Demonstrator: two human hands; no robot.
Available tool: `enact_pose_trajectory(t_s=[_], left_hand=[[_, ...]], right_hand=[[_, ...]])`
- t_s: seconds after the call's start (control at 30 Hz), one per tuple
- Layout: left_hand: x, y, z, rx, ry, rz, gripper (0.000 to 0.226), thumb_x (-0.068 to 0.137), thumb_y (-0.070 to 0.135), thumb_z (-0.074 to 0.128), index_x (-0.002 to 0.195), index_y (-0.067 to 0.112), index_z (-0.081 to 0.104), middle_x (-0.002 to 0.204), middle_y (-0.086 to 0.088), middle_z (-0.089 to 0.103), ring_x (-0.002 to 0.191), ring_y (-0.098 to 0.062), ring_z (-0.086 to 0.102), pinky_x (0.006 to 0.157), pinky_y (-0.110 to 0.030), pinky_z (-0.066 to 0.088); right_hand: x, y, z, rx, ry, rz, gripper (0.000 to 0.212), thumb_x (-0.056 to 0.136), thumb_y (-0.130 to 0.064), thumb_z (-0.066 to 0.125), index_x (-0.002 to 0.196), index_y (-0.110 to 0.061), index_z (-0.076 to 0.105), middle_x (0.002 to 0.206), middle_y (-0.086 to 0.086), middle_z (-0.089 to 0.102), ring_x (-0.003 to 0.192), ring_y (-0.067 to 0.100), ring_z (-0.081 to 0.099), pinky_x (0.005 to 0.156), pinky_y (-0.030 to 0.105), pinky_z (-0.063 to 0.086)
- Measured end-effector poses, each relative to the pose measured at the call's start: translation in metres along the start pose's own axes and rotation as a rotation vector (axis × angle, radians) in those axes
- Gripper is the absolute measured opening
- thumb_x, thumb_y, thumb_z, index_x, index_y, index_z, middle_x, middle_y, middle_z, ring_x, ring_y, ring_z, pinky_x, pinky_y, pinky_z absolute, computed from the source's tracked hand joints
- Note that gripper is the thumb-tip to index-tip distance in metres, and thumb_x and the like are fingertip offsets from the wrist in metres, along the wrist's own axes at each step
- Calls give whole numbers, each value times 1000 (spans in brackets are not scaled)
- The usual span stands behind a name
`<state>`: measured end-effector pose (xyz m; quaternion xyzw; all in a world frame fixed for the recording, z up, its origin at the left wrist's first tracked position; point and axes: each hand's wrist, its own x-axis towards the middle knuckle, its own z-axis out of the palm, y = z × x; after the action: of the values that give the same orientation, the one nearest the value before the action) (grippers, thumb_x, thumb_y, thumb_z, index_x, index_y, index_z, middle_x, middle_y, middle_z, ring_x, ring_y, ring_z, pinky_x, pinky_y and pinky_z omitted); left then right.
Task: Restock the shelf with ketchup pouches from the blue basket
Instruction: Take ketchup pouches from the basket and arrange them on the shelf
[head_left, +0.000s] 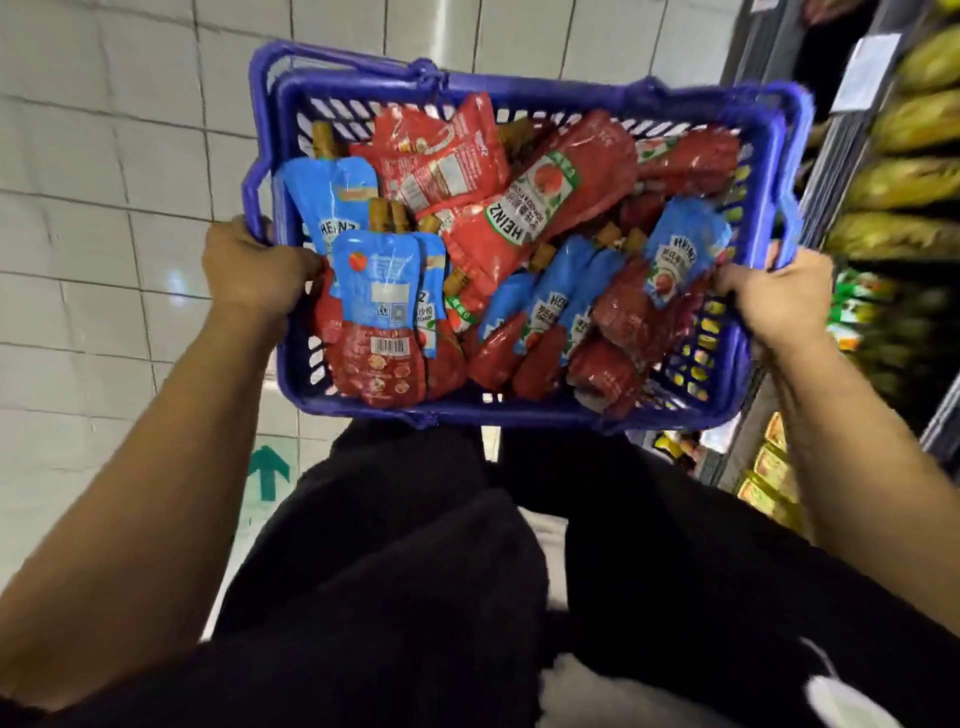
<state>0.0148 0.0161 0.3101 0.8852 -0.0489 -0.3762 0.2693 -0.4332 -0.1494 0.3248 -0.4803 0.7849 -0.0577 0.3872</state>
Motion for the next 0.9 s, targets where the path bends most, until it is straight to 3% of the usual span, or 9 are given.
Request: enact_pose_trajectory(t_s=[0.2, 0.3, 0.4, 0.47, 0.53, 0.63, 0.77, 0.83, 0.9], left_hand=[[-9, 77, -57, -16, -17, 79, 26, 50, 2, 74, 69, 15, 65, 65, -3, 70, 56, -24, 70, 45, -40, 58], [5, 113, -70, 30, 10, 148, 24, 46, 8, 73, 67, 15, 67, 67, -7, 72, 66, -31, 73, 54, -48, 62], [25, 147, -70, 49, 44, 158, 30, 40, 13, 75, 68, 14, 66, 67, -5, 72, 61, -26, 71, 53, -51, 61], [38, 170, -64, 62, 46, 148, 33, 39, 12, 76, 71, 11, 68, 69, -6, 73, 61, -25, 72, 53, -53, 61], [50, 198, -56, 73, 52, 138, 30, 39, 10, 76, 68, 12, 67, 66, -5, 71, 57, -25, 70, 52, -50, 61], [63, 244, -44, 103, 73, 110, 24, 42, 7, 74, 63, 13, 64, 54, 4, 66, 50, -21, 65, 48, -38, 58], [79, 309, -31, 133, 101, 94, 24, 47, 9, 76, 70, 10, 68, 50, 7, 65, 38, -8, 58, 34, -22, 46], [88, 343, -22, 126, 117, 89, 22, 50, 8, 77, 70, 9, 68, 51, 6, 66, 40, -9, 60, 36, -23, 48], [99, 375, -13, 110, 128, 82, 24, 51, 6, 78, 73, 9, 68, 59, -1, 69, 49, -17, 65, 45, -33, 57]], right_hand=[[-39, -74, -32, 82, 76, -13, 12, 61, -13, 75, 69, -8, 68, 54, -6, 55, 37, 2, 42, 35, 16, 34], [-28, -102, -40, 120, 78, -23, 22, 59, -17, 76, 78, -5, 71, 70, 5, 68, 54, 13, 57, 53, 27, 50], [-3, -124, -41, 125, 92, -15, 27, 63, -21, 81, 84, -6, 74, 85, 16, 76, 66, 18, 62, 65, 43, 57], [19, -138, -40, 119, 78, -42, 27, 65, -21, 82, 85, -3, 74, 82, 19, 74, 62, 15, 61, 61, 38, 56], [48, -157, -39, 94, 66, -57, 28, 68, -22, 83, 87, -3, 75, 73, 13, 71, 60, 10, 66, 55, 28, 49], [90, -194, -45, 0, 14, -16, 33, 66, -32, 83, 90, -10, 75, 75, 9, 68, 71, 25, 67, 59, 30, 46], [145, -255, -61, 44, -47, -31, 18, 61, -29, 81, 61, -22, 64, 53, -13, 57, 45, -4, 49, 41, 20, 35], [174, -286, -71, 73, -43, -31, 19, 54, -31, 78, 59, -21, 63, 53, -10, 59, 44, -2, 52, 41, 19, 40], [201, -315, -81, 131, -55, -21, 23, 49, -31, 76, 65, -18, 66, 63, 0, 67, 54, 14, 64, 50, 30, 53]])
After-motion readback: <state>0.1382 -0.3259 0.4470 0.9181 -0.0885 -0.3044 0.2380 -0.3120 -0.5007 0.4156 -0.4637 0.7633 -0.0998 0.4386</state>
